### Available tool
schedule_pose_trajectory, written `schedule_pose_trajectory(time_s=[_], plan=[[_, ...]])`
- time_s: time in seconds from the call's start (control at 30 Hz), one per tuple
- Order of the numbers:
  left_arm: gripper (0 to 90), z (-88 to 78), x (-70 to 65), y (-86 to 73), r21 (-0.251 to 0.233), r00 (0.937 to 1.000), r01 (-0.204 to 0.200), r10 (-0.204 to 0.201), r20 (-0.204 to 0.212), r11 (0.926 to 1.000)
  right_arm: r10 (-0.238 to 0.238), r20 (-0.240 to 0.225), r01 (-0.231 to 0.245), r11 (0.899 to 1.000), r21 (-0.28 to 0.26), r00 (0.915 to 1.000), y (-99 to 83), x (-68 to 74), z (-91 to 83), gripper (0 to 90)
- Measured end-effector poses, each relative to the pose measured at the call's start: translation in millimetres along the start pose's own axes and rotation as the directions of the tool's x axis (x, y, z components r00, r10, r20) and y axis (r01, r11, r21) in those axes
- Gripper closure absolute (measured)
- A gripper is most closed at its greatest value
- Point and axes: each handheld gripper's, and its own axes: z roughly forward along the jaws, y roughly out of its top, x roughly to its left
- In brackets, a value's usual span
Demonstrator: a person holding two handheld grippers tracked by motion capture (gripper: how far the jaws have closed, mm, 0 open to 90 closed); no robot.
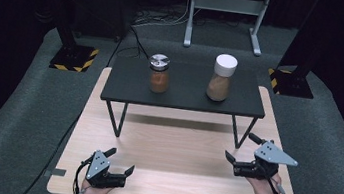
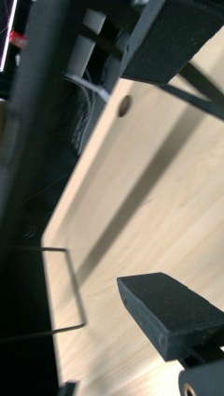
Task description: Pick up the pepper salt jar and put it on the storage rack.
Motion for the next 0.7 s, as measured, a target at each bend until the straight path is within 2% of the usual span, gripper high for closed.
schedule_pose_trajectory(time_s=[0.2, 0.23, 0.47, 0.57, 0.63, 0.7], plan=[[6.4, 0.1, -0.1, 0.1, 0.001, 1.0, 0.002, -0.002, -0.001, 1.0, 0.065, 0.007, -0.065, 0.998, 0.018, 0.9978, -45.9, 3.5, -6.2, 1.9], [6.4, 0.1, -0.2, 0.1, 0.0, 1.0, 0.001, -0.001, -0.001, 1.0, 0.064, 0.008, -0.064, 0.998, 0.026, 0.9979, -51.1, 2.9, -7.4, 1.9], [6.4, 0.2, -0.1, 0.3, 0.001, 1.0, 0.002, -0.002, -0.001, 1.0, 0.09, 0.019, -0.091, 0.994, 0.059, 0.9957, -77.3, -1.5, -17.1, 2.0], [6.4, 0.5, -0.2, 0.9, 0.005, 1.0, -0.003, 0.003, 0.001, 1.0, 0.095, 0.053, -0.098, 0.993, 0.063, 0.994, -86.8, 4.5, -21.4, 2.1], [6.4, 1.0, -0.4, 1.6, 0.009, 1.0, -0.007, 0.007, 0.002, 0.9999, 0.115, 0.043, -0.117, 0.991, 0.064, 0.9925, -92.5, 3.3, -23.2, 2.6], [6.4, 0.9, -0.6, 1.6, 0.009, 1.0, -0.009, 0.008, 0.002, 0.9999, 0.113, 0.046, -0.116, 0.99, 0.077, 0.9926, -93.4, 2.3, -23.2, 2.6]])
